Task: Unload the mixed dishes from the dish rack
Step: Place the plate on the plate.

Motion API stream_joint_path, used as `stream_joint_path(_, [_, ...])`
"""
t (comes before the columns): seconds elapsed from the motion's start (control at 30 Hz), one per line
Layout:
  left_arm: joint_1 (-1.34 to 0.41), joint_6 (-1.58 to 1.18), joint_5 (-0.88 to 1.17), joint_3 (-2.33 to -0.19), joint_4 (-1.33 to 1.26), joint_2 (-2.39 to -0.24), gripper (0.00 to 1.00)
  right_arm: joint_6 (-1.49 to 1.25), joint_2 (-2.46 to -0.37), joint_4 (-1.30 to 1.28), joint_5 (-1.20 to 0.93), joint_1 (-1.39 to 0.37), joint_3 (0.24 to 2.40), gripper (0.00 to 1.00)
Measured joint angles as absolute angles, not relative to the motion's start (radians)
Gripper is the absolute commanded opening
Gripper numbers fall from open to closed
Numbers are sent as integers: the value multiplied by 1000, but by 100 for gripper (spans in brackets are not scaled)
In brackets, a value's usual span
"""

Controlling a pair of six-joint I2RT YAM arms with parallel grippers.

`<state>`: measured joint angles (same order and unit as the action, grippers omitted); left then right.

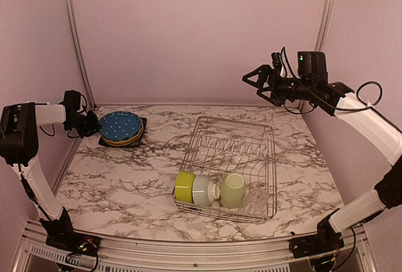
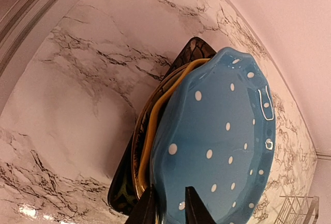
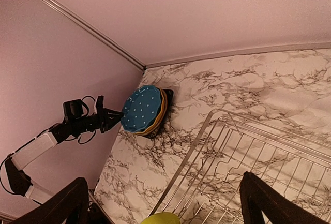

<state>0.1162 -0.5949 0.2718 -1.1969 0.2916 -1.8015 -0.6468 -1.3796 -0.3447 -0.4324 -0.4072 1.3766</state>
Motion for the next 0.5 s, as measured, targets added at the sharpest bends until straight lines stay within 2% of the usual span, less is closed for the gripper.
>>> stream_joint_path(0.2, [121, -588, 277, -1209, 288, -1800, 32, -647, -1390, -344, -445, -407, 1377, 99])
stream_joint_path(0.5, [121, -569, 264, -1209, 294, -1761, 26, -646, -1393, -344, -452, -407, 1376, 98])
